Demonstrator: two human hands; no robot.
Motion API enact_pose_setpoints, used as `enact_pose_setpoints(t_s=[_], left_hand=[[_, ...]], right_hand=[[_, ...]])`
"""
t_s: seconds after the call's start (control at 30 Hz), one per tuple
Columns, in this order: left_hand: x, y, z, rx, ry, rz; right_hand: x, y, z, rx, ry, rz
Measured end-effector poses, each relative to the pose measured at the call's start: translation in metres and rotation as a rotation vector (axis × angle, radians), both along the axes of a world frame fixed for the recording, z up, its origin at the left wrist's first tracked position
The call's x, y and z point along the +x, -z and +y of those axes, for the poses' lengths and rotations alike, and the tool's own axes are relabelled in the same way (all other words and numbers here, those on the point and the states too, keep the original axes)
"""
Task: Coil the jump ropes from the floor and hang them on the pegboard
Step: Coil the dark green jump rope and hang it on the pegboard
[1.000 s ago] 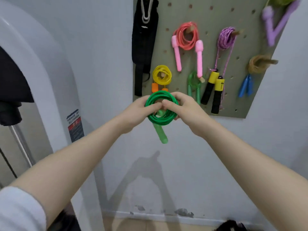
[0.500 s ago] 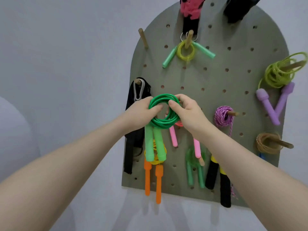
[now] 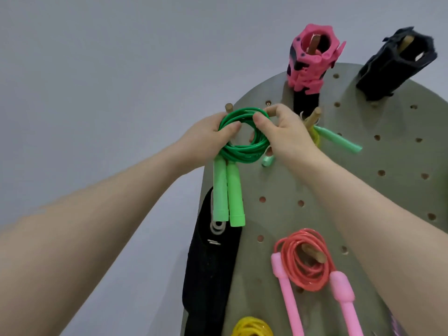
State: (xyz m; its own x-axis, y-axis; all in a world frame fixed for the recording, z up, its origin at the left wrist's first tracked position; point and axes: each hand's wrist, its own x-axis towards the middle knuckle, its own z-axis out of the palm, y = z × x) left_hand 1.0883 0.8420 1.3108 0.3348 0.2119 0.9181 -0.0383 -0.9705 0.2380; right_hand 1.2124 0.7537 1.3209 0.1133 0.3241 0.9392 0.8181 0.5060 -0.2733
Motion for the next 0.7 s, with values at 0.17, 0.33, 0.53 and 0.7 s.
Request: enact_pose_setpoints(t_s=[0.17,0.33,0.53,0.7], left_hand=[[-0.008,-0.045,0.031,0.149,0.001,-0.167],[0.007,-0.057,0.066,0.187,0.018,-0.179],[0.038,-0.073,0.091,0.043,-0.006,-0.073],[0.068,-0.041,0.112,0.150,-0.563,0.003]], right_hand=[[-0.012,-0.051,0.021,0.022,-0.026,-0.033],[-0.009,-0.069,0.048,-0.041,0.168,-0.063],[0.010,-0.076,0.081,-0.090,0.290,0.078],[0.036,-0.040,0.113,0.061,1.031,-0.251]])
